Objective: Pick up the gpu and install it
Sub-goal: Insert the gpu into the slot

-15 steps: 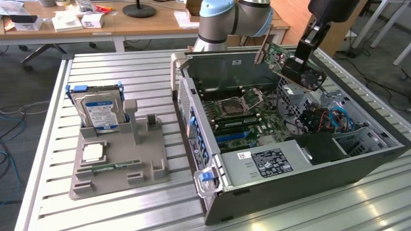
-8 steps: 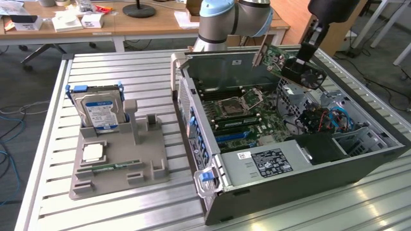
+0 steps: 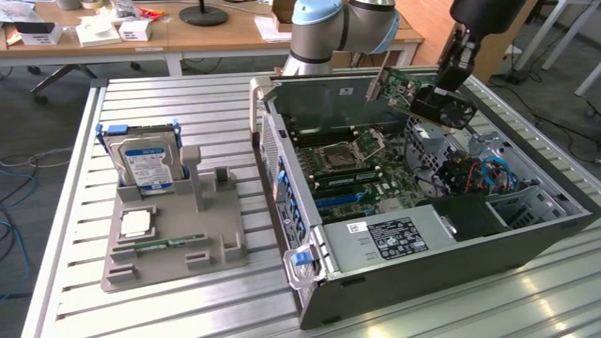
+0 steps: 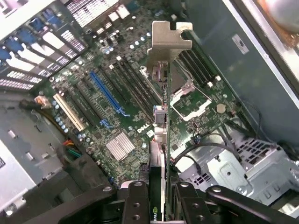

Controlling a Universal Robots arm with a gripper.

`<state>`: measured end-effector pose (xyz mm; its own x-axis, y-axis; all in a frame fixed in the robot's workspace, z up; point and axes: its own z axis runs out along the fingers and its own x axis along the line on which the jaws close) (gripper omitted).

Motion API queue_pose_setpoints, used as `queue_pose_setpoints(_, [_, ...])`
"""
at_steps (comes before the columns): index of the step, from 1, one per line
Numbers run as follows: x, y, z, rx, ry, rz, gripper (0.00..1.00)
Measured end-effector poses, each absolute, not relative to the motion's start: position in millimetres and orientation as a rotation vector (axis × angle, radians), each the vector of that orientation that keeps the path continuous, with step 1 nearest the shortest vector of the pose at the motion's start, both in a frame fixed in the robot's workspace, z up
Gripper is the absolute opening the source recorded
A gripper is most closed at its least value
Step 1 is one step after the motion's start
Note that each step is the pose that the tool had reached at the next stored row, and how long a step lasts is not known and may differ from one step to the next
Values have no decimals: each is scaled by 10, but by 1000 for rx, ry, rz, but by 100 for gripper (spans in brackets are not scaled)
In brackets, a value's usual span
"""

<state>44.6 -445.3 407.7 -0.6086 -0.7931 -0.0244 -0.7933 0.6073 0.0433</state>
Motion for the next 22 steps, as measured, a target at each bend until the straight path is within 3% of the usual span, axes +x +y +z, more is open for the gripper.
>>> queue_pose_setpoints(22, [446, -4453, 4037, -1925, 2490, 77, 26])
